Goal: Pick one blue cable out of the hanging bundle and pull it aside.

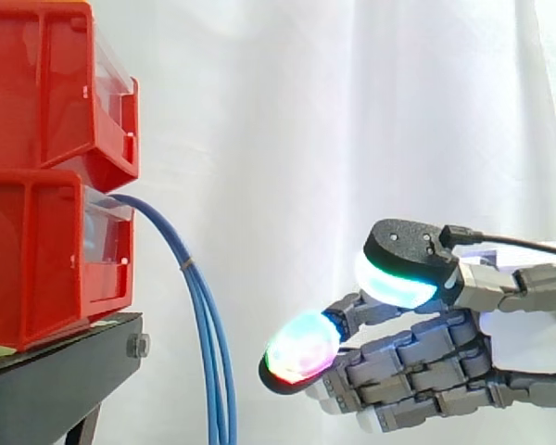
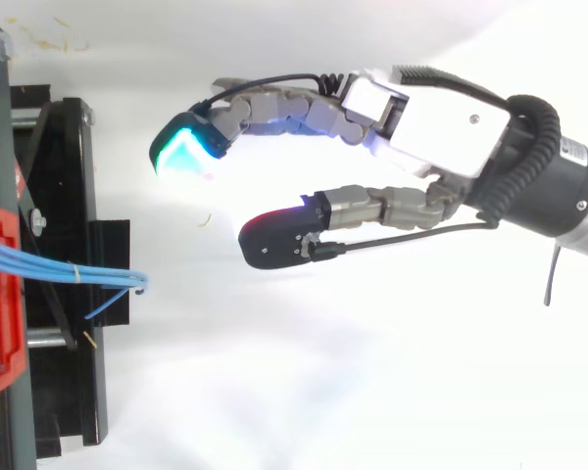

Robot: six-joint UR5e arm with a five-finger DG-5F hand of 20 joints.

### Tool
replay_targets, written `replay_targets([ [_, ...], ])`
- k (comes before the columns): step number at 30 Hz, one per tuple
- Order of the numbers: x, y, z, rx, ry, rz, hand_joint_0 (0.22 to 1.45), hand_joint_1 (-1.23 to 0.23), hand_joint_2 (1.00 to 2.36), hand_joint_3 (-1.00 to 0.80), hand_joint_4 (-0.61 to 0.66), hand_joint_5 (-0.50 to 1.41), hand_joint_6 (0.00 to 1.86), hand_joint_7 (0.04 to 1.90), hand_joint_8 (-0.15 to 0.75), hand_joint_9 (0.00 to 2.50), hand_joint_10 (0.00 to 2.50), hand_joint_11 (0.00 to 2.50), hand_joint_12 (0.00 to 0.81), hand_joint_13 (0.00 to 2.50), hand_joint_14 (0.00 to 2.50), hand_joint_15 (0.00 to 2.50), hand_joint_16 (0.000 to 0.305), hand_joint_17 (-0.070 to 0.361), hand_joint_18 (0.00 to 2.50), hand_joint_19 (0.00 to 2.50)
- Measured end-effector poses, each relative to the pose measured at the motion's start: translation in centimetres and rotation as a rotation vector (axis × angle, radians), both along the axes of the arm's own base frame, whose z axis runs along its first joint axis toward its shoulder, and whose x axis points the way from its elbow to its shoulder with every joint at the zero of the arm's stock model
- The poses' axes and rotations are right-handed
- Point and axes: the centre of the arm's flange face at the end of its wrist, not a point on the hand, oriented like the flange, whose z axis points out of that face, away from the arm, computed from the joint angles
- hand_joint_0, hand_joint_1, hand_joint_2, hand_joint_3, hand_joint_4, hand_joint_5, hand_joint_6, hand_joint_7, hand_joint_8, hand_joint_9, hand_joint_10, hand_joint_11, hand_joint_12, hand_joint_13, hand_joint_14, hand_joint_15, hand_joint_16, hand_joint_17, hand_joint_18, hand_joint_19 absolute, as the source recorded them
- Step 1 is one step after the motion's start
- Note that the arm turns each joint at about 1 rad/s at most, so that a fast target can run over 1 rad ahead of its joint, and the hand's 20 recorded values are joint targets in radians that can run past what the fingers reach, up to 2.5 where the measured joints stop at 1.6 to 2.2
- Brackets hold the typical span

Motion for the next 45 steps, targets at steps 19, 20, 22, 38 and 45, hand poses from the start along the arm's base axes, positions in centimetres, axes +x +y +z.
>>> replay_targets([
  [19, 2.5, 1.4, -3.9, -0.002, -0.036, -0.053, 0.49, -0.47, 1.0, -0.49, 0.2, -0.18, 0.5, 0.73, 0.174, 0.5, 0.0, 0.05, 0.315, 0.23, 0.0, 0.04, 0.047, 0.106, 0.19, 0.21],
  [20, 2.7, 1.4, -4.2, 0.001, -0.037, -0.052, 0.49, -0.47, 1.0, -0.49, 0.2, -0.18, 0.5, 0.73, 0.175, 0.5, 0.0, 0.05, 0.315, 0.23, 0.0, 0.04, 0.047, 0.107, 0.19, 0.21],
  [22, 3.2, 1.6, -4.9, 0.014, -0.043, -0.049, 0.49, -0.47, 1.0, -0.49, 0.2, -0.18, 0.5, 0.73, 0.178, 0.51, 0.0, 0.05, 0.316, 0.23, 0.0, 0.04, 0.047, 0.107, 0.19, 0.21],
  [38, 5.7, 5.0, -4.2, -0.009, -0.087, -0.008, 0.5, -0.49, 1.0, -0.48, 0.24, -0.15, 0.5, 0.8, 0.2, 0.57, 0.0, 0.09, 0.317, 0.29, 0.0, 0.07, 0.047, 0.105, 0.25, 0.25],
  [45, 6.5, 6.4, -3.0, -0.025, -0.109, 0.006, 0.51, -0.5, 1.0, -0.48, 0.27, -0.13, 0.5, 0.85, 0.21, 0.63, 0.0, 0.14, 0.323, 0.34, 0.0, 0.1, 0.046, 0.103, 0.3, 0.26],
])
